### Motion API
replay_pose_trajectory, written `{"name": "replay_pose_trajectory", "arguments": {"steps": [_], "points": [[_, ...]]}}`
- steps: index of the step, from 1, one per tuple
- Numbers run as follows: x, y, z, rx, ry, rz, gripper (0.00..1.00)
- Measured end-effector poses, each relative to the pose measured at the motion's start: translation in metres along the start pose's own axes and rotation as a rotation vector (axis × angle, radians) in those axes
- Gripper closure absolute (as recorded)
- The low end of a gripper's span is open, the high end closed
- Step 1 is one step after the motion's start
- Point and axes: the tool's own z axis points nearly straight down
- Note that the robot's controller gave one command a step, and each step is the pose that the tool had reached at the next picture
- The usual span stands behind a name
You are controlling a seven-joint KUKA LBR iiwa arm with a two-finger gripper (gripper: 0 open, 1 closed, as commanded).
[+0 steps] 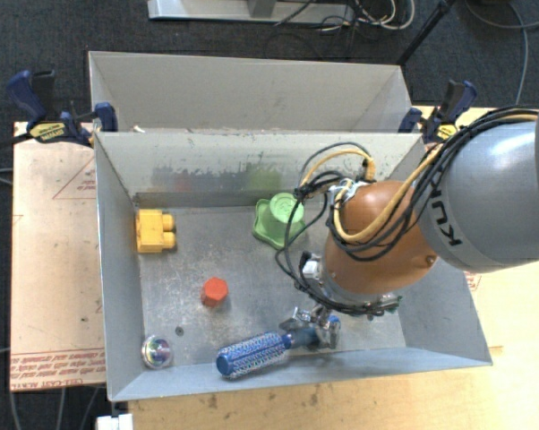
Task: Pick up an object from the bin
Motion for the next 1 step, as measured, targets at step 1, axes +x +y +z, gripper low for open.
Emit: {"name": "replay_pose_trajectory", "arguments": {"steps": [1], "points": [[0.073,-0.0367,0.0089,-0.004,0.007,0.201,1.0]]}}
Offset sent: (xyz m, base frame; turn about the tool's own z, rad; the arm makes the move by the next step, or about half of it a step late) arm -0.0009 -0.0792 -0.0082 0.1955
